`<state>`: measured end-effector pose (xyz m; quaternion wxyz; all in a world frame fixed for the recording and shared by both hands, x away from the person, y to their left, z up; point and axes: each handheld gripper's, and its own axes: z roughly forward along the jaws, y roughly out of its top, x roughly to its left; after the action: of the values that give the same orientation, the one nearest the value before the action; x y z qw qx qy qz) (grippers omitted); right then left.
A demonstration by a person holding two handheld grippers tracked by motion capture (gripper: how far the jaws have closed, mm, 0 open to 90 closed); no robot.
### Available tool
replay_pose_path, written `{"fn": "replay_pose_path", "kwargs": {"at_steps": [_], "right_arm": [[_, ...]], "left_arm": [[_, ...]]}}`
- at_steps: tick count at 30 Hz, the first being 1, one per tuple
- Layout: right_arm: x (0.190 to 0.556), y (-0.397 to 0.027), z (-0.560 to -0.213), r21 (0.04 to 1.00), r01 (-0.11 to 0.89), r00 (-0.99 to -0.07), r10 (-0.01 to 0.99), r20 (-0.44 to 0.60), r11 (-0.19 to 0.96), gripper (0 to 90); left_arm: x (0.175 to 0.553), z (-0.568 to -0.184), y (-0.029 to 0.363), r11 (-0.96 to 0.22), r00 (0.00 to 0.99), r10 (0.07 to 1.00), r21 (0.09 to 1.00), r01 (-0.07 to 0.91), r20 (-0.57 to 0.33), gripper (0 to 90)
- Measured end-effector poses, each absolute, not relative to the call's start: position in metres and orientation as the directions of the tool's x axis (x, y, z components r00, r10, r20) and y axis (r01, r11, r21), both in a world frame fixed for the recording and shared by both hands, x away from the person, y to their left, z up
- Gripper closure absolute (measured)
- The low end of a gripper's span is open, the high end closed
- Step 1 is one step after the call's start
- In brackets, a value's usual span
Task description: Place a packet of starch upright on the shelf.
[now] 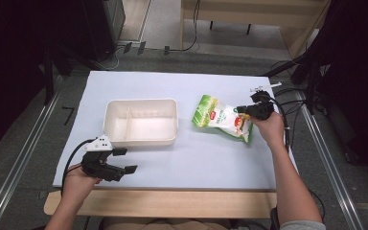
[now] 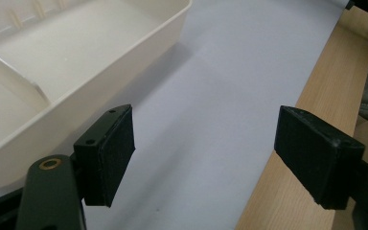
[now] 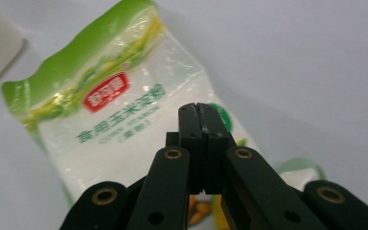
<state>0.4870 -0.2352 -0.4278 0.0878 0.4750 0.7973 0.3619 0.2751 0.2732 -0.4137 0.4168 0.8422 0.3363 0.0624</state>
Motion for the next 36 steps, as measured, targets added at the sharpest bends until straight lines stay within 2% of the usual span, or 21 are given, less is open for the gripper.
{"fn": "replay_pose_path", "kwargs": {"at_steps": [8,15,20,24,36], "right_arm": [[0.505,-0.243,-0.442,0.641,0.714,-0.493,0.852,0.176,0.281,90.0],[0.515,-0.249,-0.458,0.613,0.755,-0.447,0.867,0.220,0.233,90.0],[0.514,-0.249,-0.465,0.577,0.767,-0.443,0.882,0.161,0.280,90.0],[0.510,-0.246,-0.465,0.560,0.777,-0.436,0.887,0.151,0.287,90.0],[0.489,-0.252,-0.466,0.551,0.789,-0.441,0.875,0.202,0.271,90.0]], "left_arm": [[0.268,-0.415,0.278,-0.420,0.751,0.638,0.740,0.526,-0.172,22.4],[0.265,-0.416,0.280,-0.418,0.745,0.644,0.737,0.531,-0.171,22.4],[0.267,-0.416,0.278,-0.426,0.748,0.642,0.733,0.531,-0.169,22.4],[0.269,-0.416,0.277,-0.430,0.752,0.637,0.732,0.528,-0.168,22.4],[0.281,-0.416,0.277,-0.426,0.748,0.638,0.726,0.539,-0.181,22.3]]}}
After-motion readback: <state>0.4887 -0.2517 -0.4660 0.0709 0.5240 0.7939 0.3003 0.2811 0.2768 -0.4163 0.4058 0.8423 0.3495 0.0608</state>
